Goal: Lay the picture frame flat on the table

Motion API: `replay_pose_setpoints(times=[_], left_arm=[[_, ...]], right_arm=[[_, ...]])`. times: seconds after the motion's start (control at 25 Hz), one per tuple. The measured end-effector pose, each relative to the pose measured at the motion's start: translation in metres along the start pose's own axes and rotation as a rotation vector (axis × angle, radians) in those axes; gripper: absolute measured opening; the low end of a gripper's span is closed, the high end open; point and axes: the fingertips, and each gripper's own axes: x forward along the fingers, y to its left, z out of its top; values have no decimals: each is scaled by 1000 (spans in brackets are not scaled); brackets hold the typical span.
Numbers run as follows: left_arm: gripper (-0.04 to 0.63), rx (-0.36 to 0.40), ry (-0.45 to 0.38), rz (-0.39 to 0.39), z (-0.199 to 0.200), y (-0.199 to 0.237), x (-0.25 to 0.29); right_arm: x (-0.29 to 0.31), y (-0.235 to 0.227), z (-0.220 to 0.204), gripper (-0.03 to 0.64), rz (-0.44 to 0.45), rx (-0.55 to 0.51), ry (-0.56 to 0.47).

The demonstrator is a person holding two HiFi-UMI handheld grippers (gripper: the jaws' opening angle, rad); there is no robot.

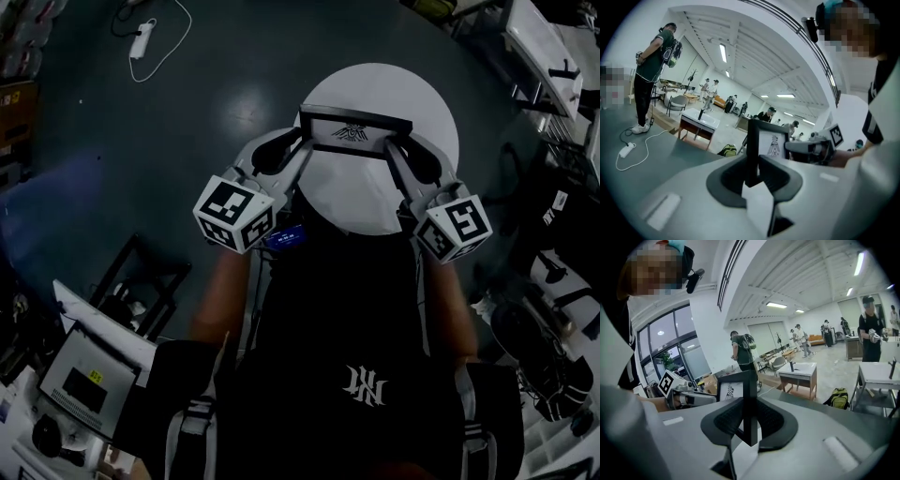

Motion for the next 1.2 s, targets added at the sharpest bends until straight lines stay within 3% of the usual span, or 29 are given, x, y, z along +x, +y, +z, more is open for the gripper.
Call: replay_pose_setpoints(times=[0.24, 0.44, 0.76, 1.2], left_arm=[[75, -28, 40, 57, -45, 21, 34], [74, -95, 79, 134, -94, 42, 77], [72, -192, 113, 165, -150, 58, 139], [64, -187, 162, 205, -194, 81, 172]], right_arm=[[28, -39, -50, 78, 38, 52, 54], [58, -85, -97, 78, 84, 74, 111], [83, -149, -151, 80, 86, 100, 156], [119, -184, -197, 78, 65, 52, 176]])
